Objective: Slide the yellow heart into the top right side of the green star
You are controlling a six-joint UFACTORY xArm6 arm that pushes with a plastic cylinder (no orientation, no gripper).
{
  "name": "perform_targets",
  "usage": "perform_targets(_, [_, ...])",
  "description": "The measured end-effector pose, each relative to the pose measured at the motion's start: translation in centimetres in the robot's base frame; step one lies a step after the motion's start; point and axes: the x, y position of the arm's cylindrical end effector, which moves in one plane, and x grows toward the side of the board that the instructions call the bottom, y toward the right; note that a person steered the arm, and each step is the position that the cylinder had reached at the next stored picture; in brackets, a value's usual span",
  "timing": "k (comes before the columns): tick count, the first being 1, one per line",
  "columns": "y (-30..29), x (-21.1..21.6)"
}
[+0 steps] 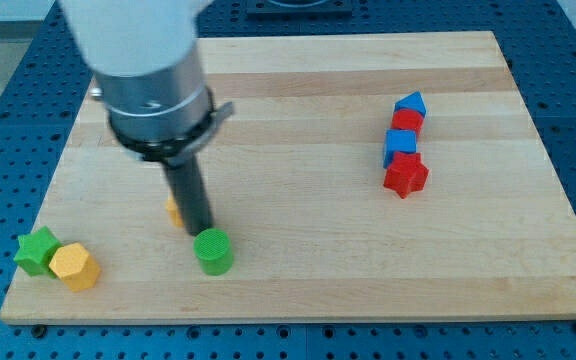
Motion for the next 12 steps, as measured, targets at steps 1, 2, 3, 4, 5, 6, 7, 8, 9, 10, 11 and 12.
perform_targets(1, [-1.0,0.0])
perform_targets(2, [2.5,-1.4])
perform_targets(3, [3.8,-4.2])
perform_targets(4, [1.1,-5.2])
perform_targets(5, [-4.8,-4.9])
perform_targets(6, [-5.9,-4.9])
perform_targets(7, [-1.4,-5.5])
perform_targets(8, [0.5,-4.8])
perform_targets(9, [-1.5,-3.6])
perform_targets(10, [-4.8,-3.2])
perform_targets(11, [-8.1,-3.2])
perform_targets(12, [-10.9,-3.2])
